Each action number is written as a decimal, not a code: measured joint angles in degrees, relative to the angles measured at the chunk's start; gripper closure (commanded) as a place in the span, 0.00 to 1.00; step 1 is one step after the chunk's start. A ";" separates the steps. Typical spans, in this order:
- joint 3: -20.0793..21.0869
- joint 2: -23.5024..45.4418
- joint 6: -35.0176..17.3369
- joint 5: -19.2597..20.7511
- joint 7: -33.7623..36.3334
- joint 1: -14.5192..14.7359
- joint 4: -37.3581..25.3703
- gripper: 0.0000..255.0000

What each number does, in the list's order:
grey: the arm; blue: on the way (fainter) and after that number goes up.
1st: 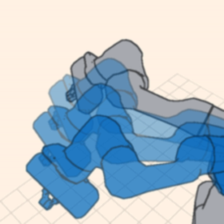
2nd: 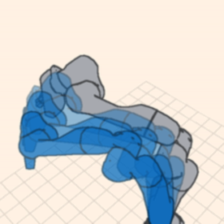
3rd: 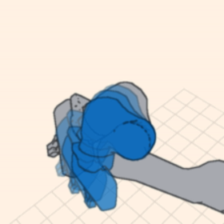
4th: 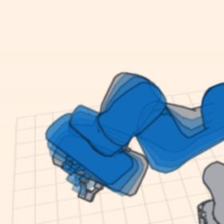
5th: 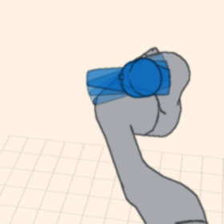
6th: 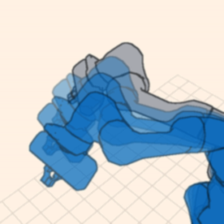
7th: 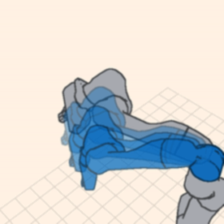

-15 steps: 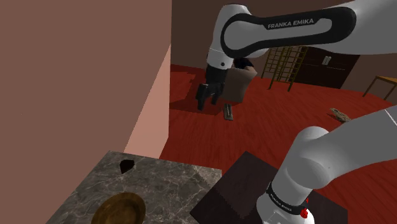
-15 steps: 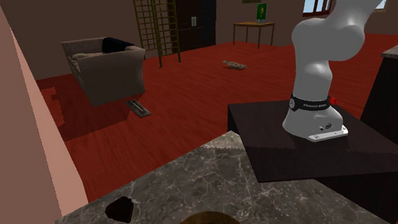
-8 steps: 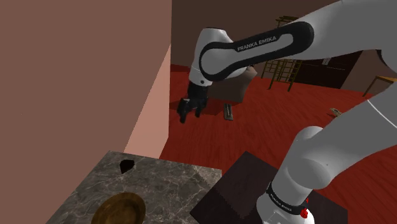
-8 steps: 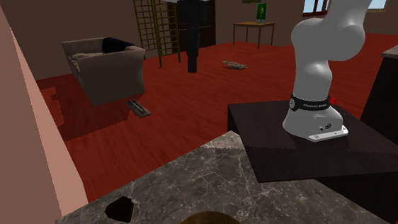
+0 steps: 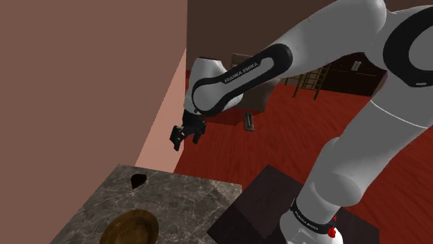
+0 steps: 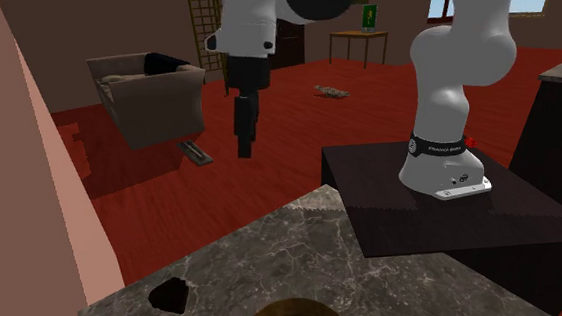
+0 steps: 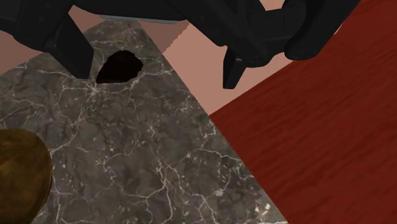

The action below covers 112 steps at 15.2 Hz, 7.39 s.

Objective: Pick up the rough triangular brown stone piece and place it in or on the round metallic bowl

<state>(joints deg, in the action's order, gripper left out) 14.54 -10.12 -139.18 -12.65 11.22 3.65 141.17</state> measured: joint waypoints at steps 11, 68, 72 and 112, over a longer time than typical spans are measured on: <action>1.37 25.51 -14.99 8.27 12.39 3.55 -13.57 0.00; -13.52 51.07 -19.59 9.54 42.44 19.40 -37.25 1.00; -13.41 51.16 -19.71 9.54 42.45 19.50 -37.15 1.00; -9.32 54.82 10.19 -2.62 58.15 16.73 -53.84 1.00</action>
<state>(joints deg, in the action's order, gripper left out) 5.22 44.70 -128.99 -15.26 69.36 20.38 87.33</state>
